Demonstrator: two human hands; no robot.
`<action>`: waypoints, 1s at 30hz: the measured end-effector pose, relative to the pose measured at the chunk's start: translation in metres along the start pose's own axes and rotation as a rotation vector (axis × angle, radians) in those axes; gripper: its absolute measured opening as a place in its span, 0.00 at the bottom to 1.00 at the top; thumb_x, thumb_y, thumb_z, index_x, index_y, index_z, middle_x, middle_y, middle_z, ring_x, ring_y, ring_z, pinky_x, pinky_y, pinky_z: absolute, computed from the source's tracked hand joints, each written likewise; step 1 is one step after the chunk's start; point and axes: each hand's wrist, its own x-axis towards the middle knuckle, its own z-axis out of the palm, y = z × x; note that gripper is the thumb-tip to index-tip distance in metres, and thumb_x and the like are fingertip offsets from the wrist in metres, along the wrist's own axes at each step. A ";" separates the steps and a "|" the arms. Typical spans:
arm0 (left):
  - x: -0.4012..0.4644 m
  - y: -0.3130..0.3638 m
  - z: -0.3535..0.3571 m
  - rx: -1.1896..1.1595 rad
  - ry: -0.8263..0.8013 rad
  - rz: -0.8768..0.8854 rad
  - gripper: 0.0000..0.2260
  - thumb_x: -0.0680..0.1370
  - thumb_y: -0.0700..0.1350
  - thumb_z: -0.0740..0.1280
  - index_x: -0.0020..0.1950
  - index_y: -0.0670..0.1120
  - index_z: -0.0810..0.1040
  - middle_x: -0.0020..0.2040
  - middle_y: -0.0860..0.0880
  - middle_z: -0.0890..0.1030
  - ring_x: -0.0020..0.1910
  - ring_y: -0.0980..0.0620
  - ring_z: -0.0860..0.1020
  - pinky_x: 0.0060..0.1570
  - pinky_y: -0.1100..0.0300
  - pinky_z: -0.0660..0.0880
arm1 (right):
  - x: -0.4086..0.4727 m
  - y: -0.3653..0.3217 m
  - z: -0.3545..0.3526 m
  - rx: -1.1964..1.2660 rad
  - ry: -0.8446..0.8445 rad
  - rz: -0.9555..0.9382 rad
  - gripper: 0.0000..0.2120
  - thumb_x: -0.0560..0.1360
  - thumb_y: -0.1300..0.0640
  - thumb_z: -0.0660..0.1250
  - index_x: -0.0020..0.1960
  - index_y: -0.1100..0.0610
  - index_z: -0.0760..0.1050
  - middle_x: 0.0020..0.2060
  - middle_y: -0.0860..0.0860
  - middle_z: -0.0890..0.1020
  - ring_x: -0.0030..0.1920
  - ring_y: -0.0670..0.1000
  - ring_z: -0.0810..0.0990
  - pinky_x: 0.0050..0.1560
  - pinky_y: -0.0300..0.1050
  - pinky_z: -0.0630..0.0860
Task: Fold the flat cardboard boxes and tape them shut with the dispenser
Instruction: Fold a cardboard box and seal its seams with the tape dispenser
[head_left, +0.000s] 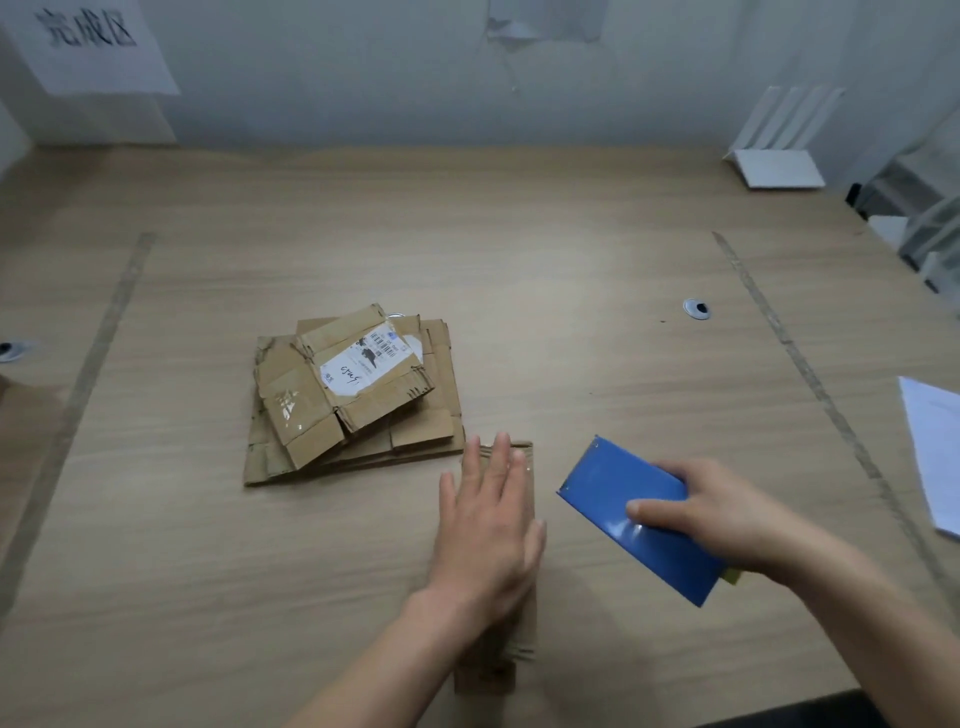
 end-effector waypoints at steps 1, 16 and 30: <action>-0.001 -0.003 -0.002 -0.126 0.164 0.054 0.31 0.77 0.56 0.49 0.78 0.44 0.61 0.81 0.46 0.56 0.80 0.46 0.48 0.76 0.47 0.50 | -0.009 -0.001 -0.007 0.063 -0.038 -0.042 0.12 0.71 0.45 0.73 0.50 0.49 0.82 0.42 0.52 0.86 0.41 0.55 0.86 0.40 0.50 0.76; -0.008 0.015 -0.056 -1.803 -0.331 -0.695 0.17 0.81 0.48 0.63 0.66 0.38 0.75 0.61 0.35 0.80 0.53 0.42 0.80 0.54 0.46 0.77 | -0.023 -0.020 -0.011 0.359 -0.436 -0.326 0.25 0.66 0.46 0.75 0.62 0.51 0.82 0.57 0.62 0.84 0.54 0.57 0.83 0.55 0.51 0.78; -0.023 0.014 -0.054 -1.720 -0.337 -0.615 0.05 0.78 0.39 0.68 0.53 0.41 0.80 0.45 0.41 0.79 0.40 0.47 0.77 0.34 0.58 0.74 | -0.023 -0.025 -0.006 0.318 -0.564 -0.360 0.26 0.67 0.46 0.74 0.64 0.50 0.81 0.57 0.60 0.84 0.53 0.55 0.83 0.53 0.46 0.79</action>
